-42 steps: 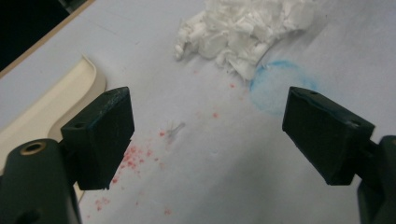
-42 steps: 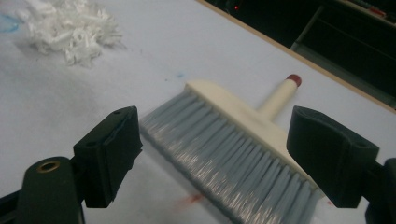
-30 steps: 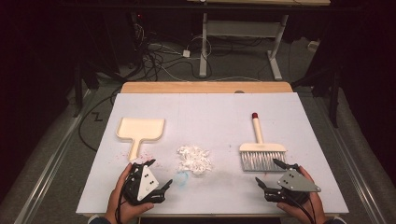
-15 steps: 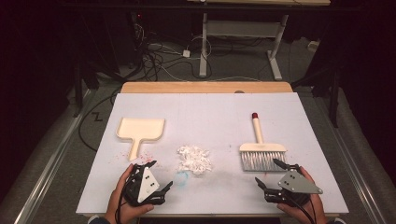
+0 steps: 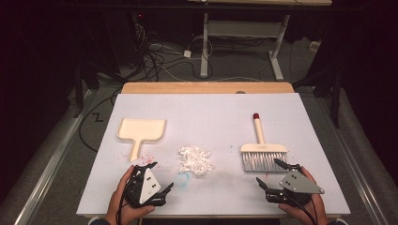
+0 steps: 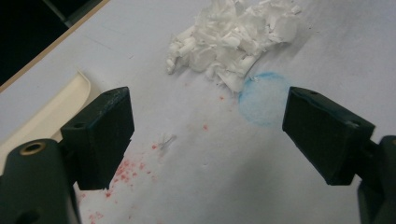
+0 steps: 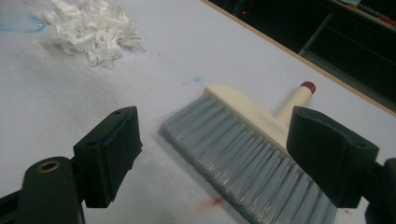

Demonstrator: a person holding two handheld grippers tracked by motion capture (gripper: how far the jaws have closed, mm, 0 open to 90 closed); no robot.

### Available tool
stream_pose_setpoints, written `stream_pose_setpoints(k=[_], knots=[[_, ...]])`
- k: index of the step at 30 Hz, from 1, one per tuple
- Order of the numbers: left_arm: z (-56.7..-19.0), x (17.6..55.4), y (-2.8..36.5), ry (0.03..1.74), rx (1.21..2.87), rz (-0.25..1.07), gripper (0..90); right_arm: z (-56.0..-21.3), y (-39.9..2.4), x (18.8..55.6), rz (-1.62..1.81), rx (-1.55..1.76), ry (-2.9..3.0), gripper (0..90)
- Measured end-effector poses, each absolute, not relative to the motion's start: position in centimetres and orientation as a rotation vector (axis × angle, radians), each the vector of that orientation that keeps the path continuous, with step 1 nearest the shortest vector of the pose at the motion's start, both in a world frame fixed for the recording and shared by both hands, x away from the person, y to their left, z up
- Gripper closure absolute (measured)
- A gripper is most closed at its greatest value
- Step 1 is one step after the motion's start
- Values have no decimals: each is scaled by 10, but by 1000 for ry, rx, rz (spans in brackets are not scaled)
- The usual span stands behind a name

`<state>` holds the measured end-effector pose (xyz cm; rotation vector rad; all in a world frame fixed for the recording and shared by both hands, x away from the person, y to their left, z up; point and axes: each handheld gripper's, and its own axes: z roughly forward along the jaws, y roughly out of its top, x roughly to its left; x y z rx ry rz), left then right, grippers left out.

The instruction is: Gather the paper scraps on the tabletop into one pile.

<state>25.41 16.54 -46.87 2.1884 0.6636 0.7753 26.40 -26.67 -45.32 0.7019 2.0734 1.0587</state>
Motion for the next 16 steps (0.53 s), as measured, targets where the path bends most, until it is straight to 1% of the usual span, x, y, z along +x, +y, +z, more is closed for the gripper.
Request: stream_pose_setpoints(k=[16], knots=[[-469, 257, 163, 665, 2206, 775, 160, -445, -272, 263, 1084, 708, 2011, 193]])
